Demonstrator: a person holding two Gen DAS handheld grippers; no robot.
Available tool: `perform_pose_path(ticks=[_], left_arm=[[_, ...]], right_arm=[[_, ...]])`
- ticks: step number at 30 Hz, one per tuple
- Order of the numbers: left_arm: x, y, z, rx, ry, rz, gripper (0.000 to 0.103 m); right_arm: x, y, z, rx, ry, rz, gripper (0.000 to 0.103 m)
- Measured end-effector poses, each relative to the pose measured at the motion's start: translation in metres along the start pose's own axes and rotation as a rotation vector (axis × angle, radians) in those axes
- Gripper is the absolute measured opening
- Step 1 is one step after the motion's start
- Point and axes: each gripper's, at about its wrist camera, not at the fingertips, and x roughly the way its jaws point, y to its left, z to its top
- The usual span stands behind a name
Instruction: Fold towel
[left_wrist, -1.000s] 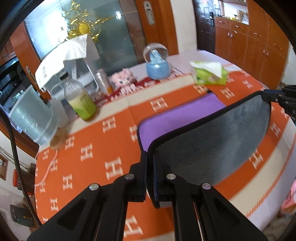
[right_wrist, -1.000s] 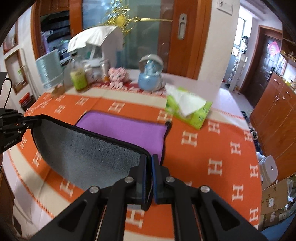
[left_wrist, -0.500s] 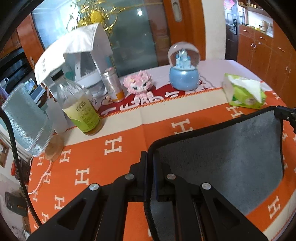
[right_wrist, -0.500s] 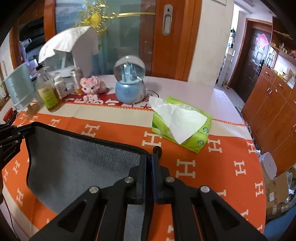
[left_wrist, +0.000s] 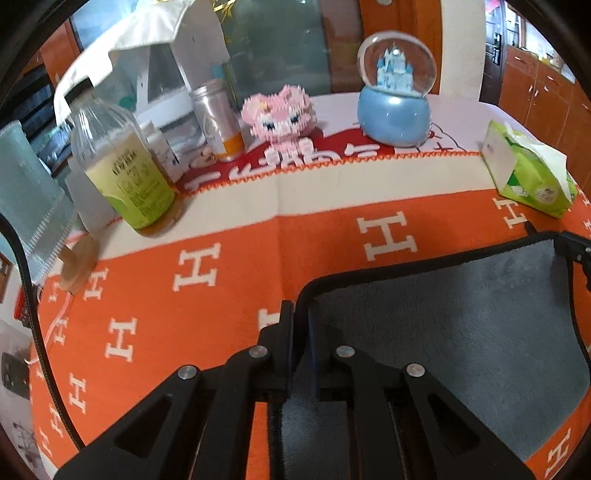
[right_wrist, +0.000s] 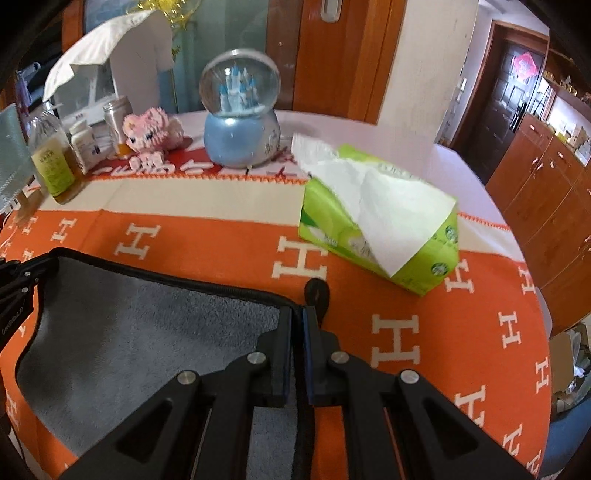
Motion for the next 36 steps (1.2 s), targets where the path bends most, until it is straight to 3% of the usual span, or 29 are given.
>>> perform_pose_path(ticks=[1,3,5,6,8,13,14,19,25,29,36], left_arm=[[0.001,0.001,0.000,-0.011,0.009,-0.004,0.022],[0.002,0.002,0.000,-0.034,0.016,-0.008,0.071],[-0.004,0.004,0.000,-0.050,-0.010,0.014,0.092],[-0.008,0.005,0.000,-0.055,-0.022,0.020,0.095],[-0.013,0.005,0.001,-0.059,-0.017,0.010,0.096],[-0.031,0.002,-0.001,-0.065,-0.023,-0.020,0.099],[-0.037,0.001,-0.002,-0.066,-0.032,-0.029,0.102],[-0.067,-0.006,-0.008,-0.066,-0.058,-0.041,0.102],[-0.103,-0.007,-0.016,-0.076,-0.095,-0.077,0.102],[-0.126,-0.008,-0.021,-0.073,-0.098,-0.119,0.102],[-0.164,-0.012,-0.034,-0.074,-0.097,-0.143,0.102]], right_arm=[[0.003,0.001,0.000,0.001,0.011,-0.007,0.011],[0.005,0.002,0.000,-0.001,0.020,-0.025,0.017],[0.002,0.002,-0.001,0.004,0.010,-0.006,0.026],[-0.001,0.002,-0.002,0.009,0.005,0.004,0.029],[-0.008,0.002,-0.002,0.023,0.001,0.007,0.041],[-0.032,0.002,-0.004,0.059,-0.031,0.039,0.043],[-0.037,0.003,-0.004,0.065,-0.034,0.042,0.044],[-0.061,0.010,-0.010,0.075,-0.043,0.057,0.054],[-0.091,0.021,-0.018,0.060,-0.064,0.071,0.069],[-0.112,0.029,-0.022,0.051,-0.079,0.063,0.086],[-0.145,0.028,-0.032,0.075,-0.090,0.058,0.098]])
